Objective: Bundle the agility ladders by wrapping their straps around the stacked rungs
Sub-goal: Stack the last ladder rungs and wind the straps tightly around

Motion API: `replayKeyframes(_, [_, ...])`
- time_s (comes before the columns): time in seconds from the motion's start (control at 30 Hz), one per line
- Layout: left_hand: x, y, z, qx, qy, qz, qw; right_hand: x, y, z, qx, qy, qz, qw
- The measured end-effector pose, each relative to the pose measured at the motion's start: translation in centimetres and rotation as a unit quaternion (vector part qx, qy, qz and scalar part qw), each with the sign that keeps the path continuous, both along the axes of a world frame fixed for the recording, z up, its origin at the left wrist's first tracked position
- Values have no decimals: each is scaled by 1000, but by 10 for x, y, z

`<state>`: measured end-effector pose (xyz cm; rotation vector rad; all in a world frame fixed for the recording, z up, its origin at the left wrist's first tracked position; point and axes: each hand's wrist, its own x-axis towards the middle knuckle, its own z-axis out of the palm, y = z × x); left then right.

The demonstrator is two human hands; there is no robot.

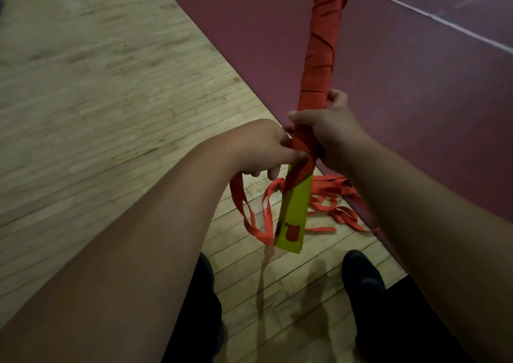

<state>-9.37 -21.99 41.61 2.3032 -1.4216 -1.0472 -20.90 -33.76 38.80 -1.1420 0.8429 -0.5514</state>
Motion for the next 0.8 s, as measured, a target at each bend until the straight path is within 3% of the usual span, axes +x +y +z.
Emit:
replayKeyframes(0.37, [9,9,-3,-90,-16,3,996,-6,-5,4,-43,52,-4,998])
replayKeyframes(0.8, [14,7,-11,-65,-20,11,998,-5,-5,3,-44,52,-5,998])
